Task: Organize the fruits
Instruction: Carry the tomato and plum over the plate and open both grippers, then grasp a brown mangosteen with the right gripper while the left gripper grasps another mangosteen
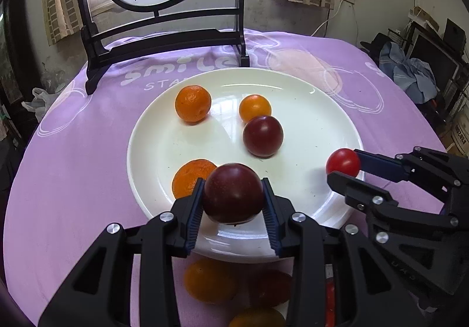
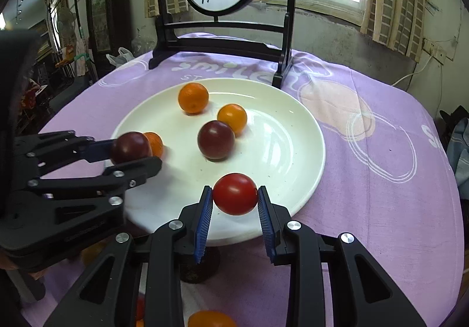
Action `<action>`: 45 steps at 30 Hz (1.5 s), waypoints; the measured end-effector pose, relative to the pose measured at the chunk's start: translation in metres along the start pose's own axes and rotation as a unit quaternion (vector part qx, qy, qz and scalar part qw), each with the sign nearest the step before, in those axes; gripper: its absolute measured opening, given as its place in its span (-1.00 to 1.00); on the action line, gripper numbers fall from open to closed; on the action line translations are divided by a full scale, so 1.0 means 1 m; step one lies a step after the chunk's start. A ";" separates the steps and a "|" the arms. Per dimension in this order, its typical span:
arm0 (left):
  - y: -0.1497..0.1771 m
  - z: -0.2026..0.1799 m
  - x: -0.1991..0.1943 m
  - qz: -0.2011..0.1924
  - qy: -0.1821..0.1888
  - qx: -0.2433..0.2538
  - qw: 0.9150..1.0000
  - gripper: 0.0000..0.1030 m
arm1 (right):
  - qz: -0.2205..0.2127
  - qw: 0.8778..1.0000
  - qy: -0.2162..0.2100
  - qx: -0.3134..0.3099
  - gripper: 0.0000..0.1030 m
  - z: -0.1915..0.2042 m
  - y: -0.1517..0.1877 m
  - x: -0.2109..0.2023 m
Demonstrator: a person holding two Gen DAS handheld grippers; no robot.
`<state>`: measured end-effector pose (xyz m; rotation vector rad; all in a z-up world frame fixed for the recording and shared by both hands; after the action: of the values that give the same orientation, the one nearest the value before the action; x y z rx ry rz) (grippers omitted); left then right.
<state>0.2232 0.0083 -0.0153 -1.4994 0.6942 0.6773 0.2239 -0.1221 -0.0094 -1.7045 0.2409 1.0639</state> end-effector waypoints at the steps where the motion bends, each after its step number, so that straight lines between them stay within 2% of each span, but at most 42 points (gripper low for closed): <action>1: -0.001 -0.001 0.001 -0.002 0.002 -0.002 1.000 -0.27 | 0.006 1.000 -0.001 0.002 -0.38 -0.001 0.001 0.004; 2: -0.003 -0.001 0.001 -0.005 0.004 -0.003 1.000 -0.22 | 0.013 1.000 -0.004 0.005 -0.38 -0.002 0.002 0.008; 3: -0.004 -0.002 0.001 -0.008 0.005 -0.005 1.000 -0.03 | 0.020 1.000 -0.007 0.005 -0.35 -0.002 0.003 0.011; 4: -0.004 -0.002 0.001 -0.009 0.007 -0.010 1.000 0.20 | 0.014 1.000 -0.007 0.002 -0.24 -0.001 0.004 0.009; 6: -0.004 -0.001 -0.001 -0.013 0.009 -0.022 1.000 0.28 | 0.006 1.000 0.000 0.001 -0.09 0.000 0.005 0.004; 9: -0.003 0.001 -0.007 -0.015 0.012 -0.027 0.999 0.30 | -0.002 1.000 -0.008 0.007 -0.09 -0.001 0.009 -0.009; 13: 0.007 0.010 -0.024 -0.026 0.011 -0.046 0.999 0.49 | -0.015 1.000 -0.002 0.017 -0.06 -0.007 0.020 -0.030; 17: 0.027 0.020 -0.040 -0.040 -0.002 -0.046 0.998 0.51 | -0.023 0.999 -0.008 0.026 0.08 -0.013 0.040 -0.050; 21: 0.046 0.035 -0.054 -0.054 -0.010 -0.061 0.997 0.62 | -0.022 0.999 -0.014 0.028 0.08 -0.016 0.059 -0.066; 27: 0.070 0.058 -0.062 -0.054 -0.015 -0.097 0.994 0.62 | -0.003 1.000 -0.028 -0.013 0.08 -0.003 0.089 -0.084; 29: 0.076 0.065 -0.061 -0.053 -0.029 -0.108 0.992 0.62 | 0.002 0.999 -0.033 -0.026 0.04 0.002 0.097 -0.089; 31: 0.077 0.071 -0.057 -0.050 -0.043 -0.114 0.991 0.62 | 0.000 0.999 -0.022 -0.032 -0.24 0.005 0.102 -0.095; 32: 0.077 0.073 -0.054 -0.049 -0.047 -0.115 0.991 0.62 | 0.000 0.999 -0.024 -0.037 -0.24 0.006 0.104 -0.096; 40: 0.078 0.076 -0.048 -0.035 -0.047 -0.108 0.992 0.62 | 0.033 0.997 -0.044 -0.062 -0.24 0.018 0.116 -0.085; 41: 0.079 0.076 -0.048 -0.033 -0.045 -0.107 0.993 0.63 | 0.041 0.996 -0.042 -0.064 -0.24 0.020 0.118 -0.080; 42: 0.079 0.076 -0.048 -0.031 -0.041 -0.106 0.993 0.63 | 0.046 0.996 -0.035 -0.066 -0.15 0.021 0.119 -0.076; 45: 0.078 0.077 -0.052 -0.027 -0.028 -0.112 0.993 0.64 | 0.064 0.996 -0.030 -0.062 -0.14 0.024 0.124 -0.063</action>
<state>0.1294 0.0842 -0.0289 -1.6917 0.5451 0.7725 0.0982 -0.1744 -0.0461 -1.7833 0.2536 1.2446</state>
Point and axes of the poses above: each gripper's, at about its wrist camera, not at the fingertips, and x roughly the way its jaws point, z to its left, y to its underside, the point moved 2 cm from there along x, roughly the way its jaws point, and after that the axes turned 3 degrees about -x, right-handed, at the moved point
